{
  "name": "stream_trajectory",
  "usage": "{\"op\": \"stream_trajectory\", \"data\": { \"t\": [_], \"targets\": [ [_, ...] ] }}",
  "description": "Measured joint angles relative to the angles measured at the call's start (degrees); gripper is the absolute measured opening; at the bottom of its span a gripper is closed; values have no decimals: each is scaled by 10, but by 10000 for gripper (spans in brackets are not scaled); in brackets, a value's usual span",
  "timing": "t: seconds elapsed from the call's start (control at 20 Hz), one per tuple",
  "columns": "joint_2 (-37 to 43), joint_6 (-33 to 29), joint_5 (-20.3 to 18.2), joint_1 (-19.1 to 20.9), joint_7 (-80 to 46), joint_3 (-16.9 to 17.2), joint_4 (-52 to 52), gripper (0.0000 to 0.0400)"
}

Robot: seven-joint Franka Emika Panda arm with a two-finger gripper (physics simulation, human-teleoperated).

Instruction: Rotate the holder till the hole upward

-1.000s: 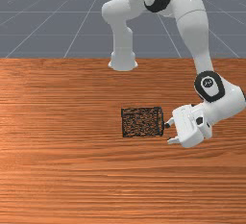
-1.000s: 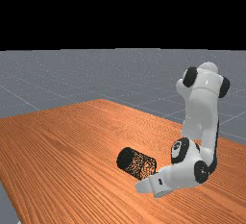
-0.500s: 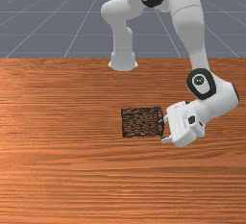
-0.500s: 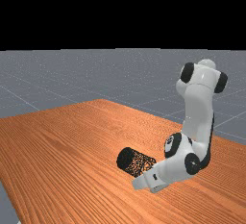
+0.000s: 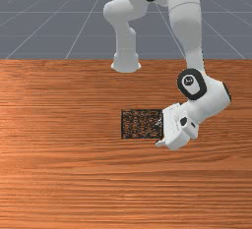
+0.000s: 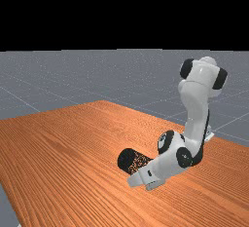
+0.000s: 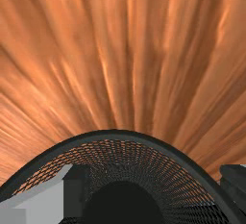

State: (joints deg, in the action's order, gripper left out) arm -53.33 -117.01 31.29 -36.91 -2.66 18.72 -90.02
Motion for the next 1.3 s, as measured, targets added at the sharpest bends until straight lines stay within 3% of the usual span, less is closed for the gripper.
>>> {"op": "stream_trajectory", "data": {
  "t": [0.05,0.1,0.15,0.2,0.35,0.4,0.45,0.5,0.55,0.75,0.8,0.85,0.9,1.0,1.05,1.1,1.15,1.2,1.25,1.3],
  "targets": [
    [3,-6,1,2,1,1,-6,400],
    [88,-52,-221,144,225,-133,-65,279],
    [121,-34,-248,134,264,-134,-91,162],
    [105,34,-2,-1,45,10,-43,92],
    [104,44,4,-5,41,15,-36,67],
    [50,39,7,-6,18,15,-2,39],
    [-2,20,25,-10,3,17,17,41],
    [13,12,-1,4,13,4,10,42],
    [32,-15,61,-19,15,25,-28,33],
    [103,-14,91,-32,45,34,-71,26],
    [122,-8,-15,11,80,-4,-62,27],
    [135,-8,-20,12,88,-5,-66,21],
    [167,-47,-157,79,210,-72,-95,28],
    [202,-35,-182,81,237,-67,-102,38],
    [216,-30,-148,65,210,-48,-101,25],
    [232,-7,-255,97,297,-75,-102,41],
    [250,-8,-174,67,237,-43,-99,24],
    [265,10,-257,89,303,-59,-98,37],
    [278,37,-315,102,347,-66,-93,40],
    [290,59,-348,108,370,-65,-87,42]
  ]
}}
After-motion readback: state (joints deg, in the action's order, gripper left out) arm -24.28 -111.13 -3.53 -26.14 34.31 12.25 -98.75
